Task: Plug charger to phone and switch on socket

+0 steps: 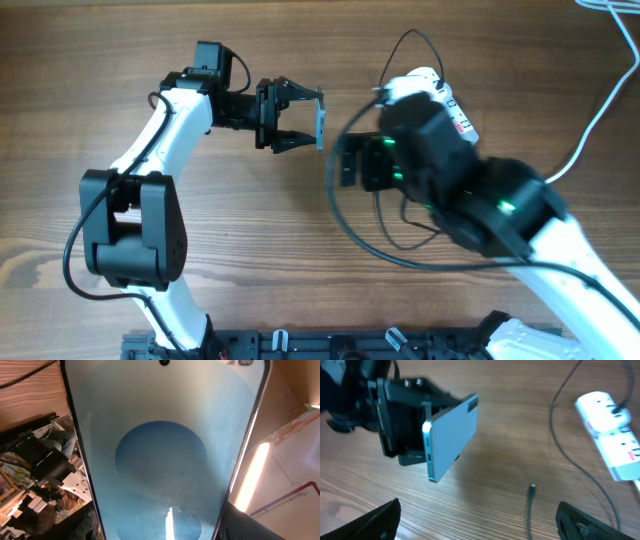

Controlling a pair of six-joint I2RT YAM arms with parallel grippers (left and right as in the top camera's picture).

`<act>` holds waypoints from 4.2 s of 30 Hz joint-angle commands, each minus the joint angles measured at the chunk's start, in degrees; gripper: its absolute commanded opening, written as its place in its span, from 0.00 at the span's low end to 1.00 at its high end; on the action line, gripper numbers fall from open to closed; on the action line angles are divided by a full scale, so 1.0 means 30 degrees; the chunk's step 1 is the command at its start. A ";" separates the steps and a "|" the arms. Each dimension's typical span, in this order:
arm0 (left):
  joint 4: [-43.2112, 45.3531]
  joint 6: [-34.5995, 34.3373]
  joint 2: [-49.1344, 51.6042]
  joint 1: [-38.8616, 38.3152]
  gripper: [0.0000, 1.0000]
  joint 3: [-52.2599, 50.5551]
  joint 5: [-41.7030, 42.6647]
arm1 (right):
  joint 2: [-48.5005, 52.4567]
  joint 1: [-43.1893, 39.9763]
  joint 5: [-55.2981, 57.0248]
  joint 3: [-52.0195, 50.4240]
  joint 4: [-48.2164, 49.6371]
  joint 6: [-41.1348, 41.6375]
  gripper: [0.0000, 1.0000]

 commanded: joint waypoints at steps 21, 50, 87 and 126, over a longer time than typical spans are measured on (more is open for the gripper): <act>0.0612 0.0102 -0.0605 -0.0073 0.68 0.0342 -0.0058 | 0.4495 0.2302 0.4262 0.0291 0.4080 0.3293 0.68; 0.0998 0.0102 -0.0605 -0.0073 0.67 0.0342 0.0022 | 0.5778 0.2186 0.5683 0.0342 0.5231 0.1909 0.54; 0.1428 0.0102 -0.0605 -0.0015 0.71 0.0342 0.0648 | 0.5756 0.2113 0.7402 0.0342 0.5370 0.8845 0.05; 0.2565 -0.1982 -0.0605 -0.0058 0.44 0.0342 0.0918 | 0.4925 0.2135 0.5260 0.0299 0.5566 2.6636 0.05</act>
